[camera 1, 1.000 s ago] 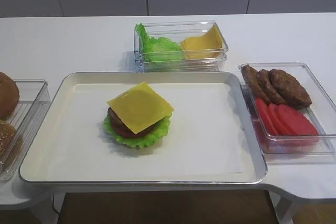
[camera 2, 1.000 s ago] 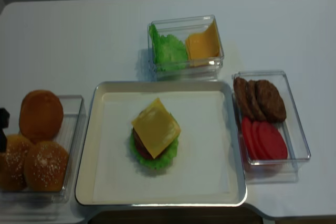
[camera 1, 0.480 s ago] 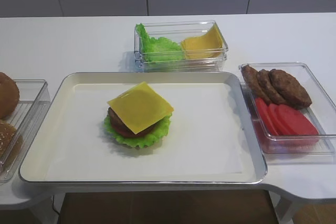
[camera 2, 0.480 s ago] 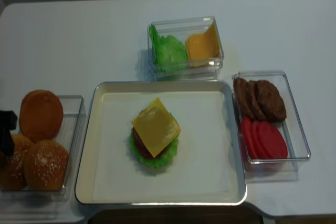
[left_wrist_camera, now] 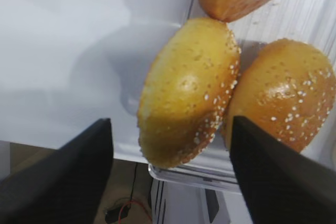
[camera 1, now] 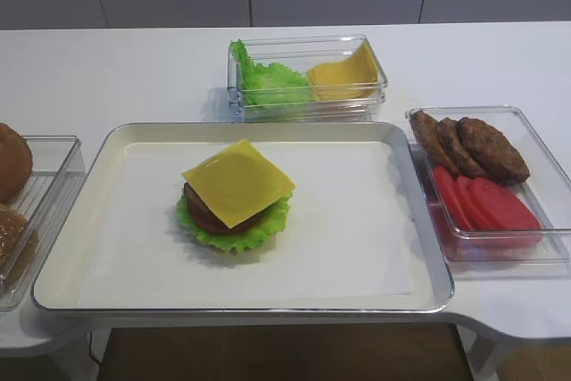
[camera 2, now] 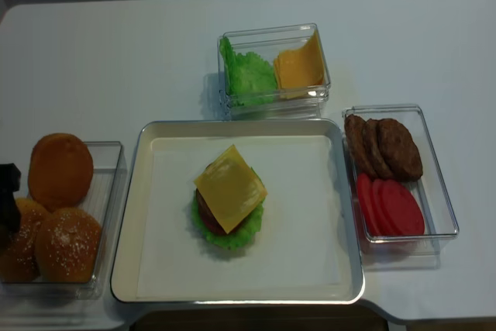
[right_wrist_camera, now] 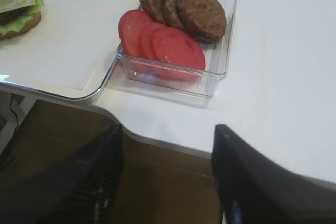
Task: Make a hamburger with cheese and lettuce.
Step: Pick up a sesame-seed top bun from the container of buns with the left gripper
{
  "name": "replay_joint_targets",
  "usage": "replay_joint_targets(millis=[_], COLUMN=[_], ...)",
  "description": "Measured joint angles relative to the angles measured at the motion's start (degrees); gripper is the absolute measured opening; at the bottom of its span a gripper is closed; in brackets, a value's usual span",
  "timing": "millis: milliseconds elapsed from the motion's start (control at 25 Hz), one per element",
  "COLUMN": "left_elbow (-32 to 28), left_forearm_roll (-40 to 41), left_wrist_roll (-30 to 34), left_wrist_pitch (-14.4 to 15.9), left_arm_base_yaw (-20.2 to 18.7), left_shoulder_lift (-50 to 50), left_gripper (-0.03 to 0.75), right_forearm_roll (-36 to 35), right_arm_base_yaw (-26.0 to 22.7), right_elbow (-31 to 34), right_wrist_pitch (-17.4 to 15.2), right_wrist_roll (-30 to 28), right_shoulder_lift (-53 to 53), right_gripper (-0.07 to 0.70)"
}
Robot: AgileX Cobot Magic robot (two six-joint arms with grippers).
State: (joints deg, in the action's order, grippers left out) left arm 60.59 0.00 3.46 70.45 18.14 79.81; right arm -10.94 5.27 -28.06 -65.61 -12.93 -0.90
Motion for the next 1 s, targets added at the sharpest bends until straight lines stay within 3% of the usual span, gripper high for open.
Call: replay_joint_targets(millis=[1000], left_elbow=[0.0], left_forearm_roll=[-4.2], left_wrist_roll=[2.6], left_wrist_pitch=[-0.2], left_arm_base_yaw=[0.1], left_shoulder_lift=[4.1], left_gripper=[0.518], right_forearm_roll=[0.0], right_arm_base_yaw=[0.0], right_elbow=[0.0], right_wrist_pitch=[0.0], right_wrist_roll=[0.0], right_shoulder_lift=[0.0], right_gripper=[0.424])
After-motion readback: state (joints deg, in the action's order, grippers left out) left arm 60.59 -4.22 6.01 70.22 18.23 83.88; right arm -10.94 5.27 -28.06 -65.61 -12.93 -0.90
